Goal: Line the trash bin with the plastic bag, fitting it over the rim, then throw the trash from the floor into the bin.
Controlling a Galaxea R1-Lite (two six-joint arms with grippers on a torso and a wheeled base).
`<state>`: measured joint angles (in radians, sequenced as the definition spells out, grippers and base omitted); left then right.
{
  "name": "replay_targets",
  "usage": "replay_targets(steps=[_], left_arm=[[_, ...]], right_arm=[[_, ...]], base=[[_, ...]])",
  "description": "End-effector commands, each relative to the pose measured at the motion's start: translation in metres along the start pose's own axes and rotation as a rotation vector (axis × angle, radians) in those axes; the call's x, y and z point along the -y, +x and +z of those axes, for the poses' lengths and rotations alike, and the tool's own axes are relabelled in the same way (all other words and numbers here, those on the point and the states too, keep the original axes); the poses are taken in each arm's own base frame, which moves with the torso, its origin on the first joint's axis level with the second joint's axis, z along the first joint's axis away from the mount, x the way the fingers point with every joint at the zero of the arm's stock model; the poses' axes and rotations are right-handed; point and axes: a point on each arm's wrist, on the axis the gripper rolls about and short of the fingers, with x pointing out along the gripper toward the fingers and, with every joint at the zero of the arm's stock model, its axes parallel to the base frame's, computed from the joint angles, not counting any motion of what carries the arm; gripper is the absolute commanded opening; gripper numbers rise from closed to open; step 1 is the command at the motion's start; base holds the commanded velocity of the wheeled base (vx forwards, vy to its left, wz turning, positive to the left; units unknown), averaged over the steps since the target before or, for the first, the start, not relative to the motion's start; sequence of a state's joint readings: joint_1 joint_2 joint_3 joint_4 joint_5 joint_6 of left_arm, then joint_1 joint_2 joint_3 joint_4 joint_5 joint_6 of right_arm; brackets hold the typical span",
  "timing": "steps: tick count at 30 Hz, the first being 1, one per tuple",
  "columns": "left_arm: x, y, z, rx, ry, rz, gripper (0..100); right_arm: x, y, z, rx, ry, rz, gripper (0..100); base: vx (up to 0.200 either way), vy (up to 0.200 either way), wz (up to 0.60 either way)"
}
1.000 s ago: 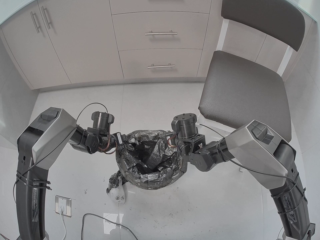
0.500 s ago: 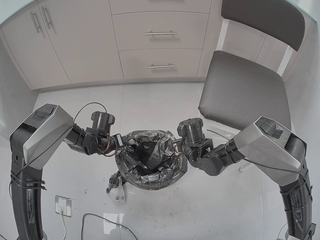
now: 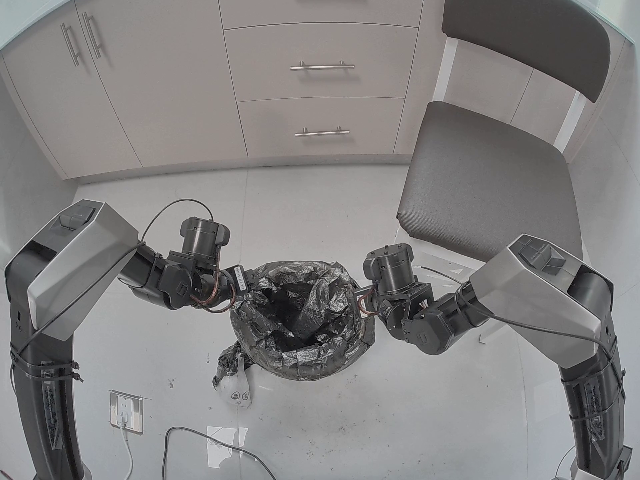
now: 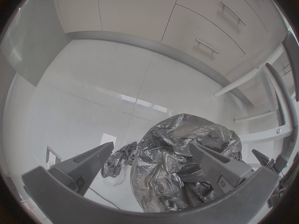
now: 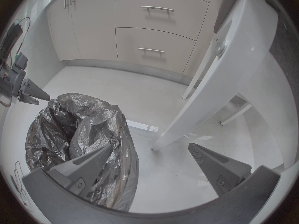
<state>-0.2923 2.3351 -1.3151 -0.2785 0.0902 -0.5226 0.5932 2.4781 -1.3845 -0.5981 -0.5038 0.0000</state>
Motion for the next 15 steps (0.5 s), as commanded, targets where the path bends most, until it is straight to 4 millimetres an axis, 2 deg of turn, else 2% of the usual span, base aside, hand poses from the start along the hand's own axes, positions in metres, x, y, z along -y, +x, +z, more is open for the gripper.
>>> replay_targets(steps=[1, 9, 15], left_arm=[[0.005, -0.003, -0.003, -0.005, 0.012, -0.011, 100], [0.01, -0.001, -0.009, -0.017, 0.031, -0.015, 100], [0.013, 0.004, -0.017, -0.035, 0.045, -0.016, 100]], right_arm=[[0.004, 0.005, -0.008, -0.022, -0.006, -0.013, 100], [0.016, 0.012, -0.016, -0.049, 0.0, -0.038, 100], [0.014, 0.001, -0.013, -0.024, 0.004, -0.024, 100]], base=[[0.0, 0.0, 0.0], [0.0, 0.0, 0.0], [0.0, 0.0, 0.0]])
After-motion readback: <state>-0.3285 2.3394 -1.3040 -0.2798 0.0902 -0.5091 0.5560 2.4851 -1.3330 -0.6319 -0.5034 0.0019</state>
